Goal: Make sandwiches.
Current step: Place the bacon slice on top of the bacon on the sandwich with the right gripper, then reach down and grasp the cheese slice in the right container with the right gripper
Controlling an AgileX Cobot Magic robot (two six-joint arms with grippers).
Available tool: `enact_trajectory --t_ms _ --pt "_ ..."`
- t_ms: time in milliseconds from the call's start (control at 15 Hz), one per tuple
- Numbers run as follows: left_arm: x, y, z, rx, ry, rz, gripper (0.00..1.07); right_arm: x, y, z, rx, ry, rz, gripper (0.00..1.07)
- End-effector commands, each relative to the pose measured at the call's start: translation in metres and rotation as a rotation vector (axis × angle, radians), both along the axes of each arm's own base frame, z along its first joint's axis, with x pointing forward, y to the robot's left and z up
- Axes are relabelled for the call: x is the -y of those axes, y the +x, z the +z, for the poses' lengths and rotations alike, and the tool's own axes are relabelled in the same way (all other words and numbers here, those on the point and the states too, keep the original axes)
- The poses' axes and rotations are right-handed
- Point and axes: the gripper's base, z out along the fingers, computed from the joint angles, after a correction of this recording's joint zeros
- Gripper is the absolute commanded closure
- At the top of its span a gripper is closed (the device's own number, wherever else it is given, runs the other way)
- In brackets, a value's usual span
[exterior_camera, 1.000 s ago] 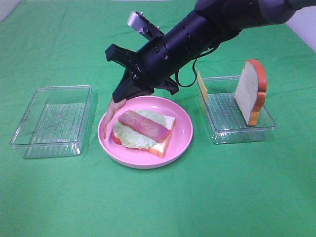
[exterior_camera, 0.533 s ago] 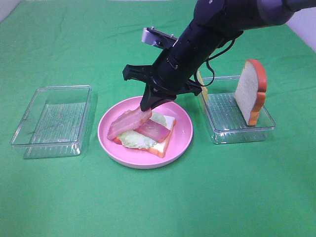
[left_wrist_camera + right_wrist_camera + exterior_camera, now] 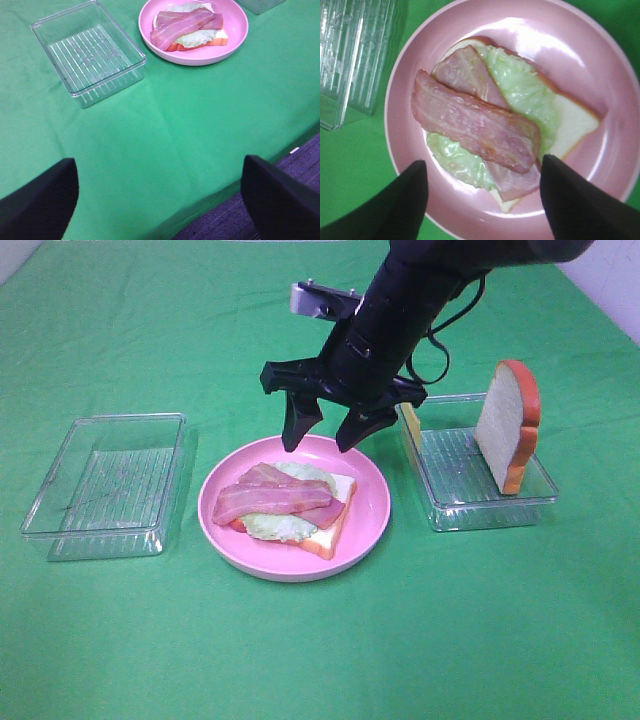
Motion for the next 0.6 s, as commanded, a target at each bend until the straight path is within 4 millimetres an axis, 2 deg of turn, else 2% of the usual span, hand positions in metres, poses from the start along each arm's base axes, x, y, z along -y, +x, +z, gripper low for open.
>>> enact_trajectory --t_ms 67,200,400,467,600 --pt "0.0 -0.001 0.0 0.009 -0.008 -0.006 0.24 0.008 0.009 0.024 0.033 -0.133 0.002 0.45" --pt "0.0 -0.001 0.0 0.009 -0.008 -0.006 0.24 0.018 0.019 0.043 0.087 -0.219 -0.023 0.45" --pt "0.0 -0.001 0.0 0.009 -0.008 -0.006 0.24 0.036 0.036 0.059 0.13 -0.208 -0.093 0.45" --pt "0.0 -0.001 0.0 0.009 -0.008 -0.006 0.24 0.048 0.045 0.059 0.121 -0.179 -0.139 0.45" --pt "0.0 -0.001 0.0 0.009 -0.008 -0.006 0.24 0.058 0.052 0.051 0.101 -0.179 -0.154 0.46"
